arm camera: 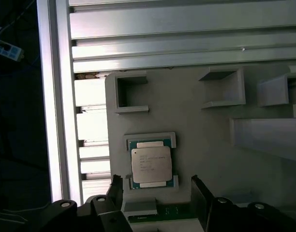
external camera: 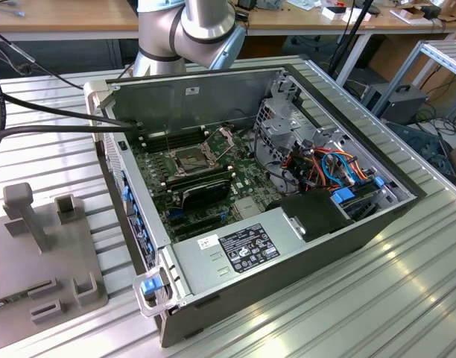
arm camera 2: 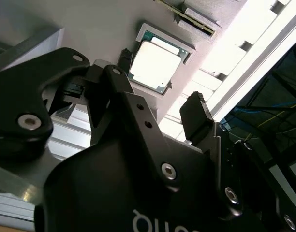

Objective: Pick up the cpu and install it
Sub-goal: 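Pick up the cpu and move it towards the insertion slot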

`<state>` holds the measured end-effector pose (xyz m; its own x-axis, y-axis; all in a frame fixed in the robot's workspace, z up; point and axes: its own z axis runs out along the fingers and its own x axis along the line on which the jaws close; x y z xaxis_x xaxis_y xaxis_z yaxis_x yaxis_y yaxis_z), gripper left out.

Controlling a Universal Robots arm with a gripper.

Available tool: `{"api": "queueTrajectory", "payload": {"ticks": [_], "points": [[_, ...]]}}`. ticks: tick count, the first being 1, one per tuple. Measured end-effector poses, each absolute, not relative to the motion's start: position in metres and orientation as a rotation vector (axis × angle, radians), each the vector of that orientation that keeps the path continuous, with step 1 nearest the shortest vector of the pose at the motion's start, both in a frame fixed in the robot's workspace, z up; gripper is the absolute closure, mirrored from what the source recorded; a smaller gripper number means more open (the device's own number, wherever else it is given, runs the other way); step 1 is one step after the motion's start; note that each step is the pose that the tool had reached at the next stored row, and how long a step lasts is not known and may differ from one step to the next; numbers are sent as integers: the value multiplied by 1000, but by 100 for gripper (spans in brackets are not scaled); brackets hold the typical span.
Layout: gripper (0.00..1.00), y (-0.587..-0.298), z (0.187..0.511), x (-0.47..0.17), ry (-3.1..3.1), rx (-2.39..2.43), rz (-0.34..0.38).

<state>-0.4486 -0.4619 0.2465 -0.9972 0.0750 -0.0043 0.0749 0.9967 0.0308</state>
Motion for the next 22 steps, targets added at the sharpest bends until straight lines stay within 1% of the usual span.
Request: {"api": "queueTrajectory", "payload": {"ticks": [13, 22], "points": [[33, -461, 223, -448, 3134, 118, 48], [33, -459, 214, -448, 3134, 117, 48]]}}
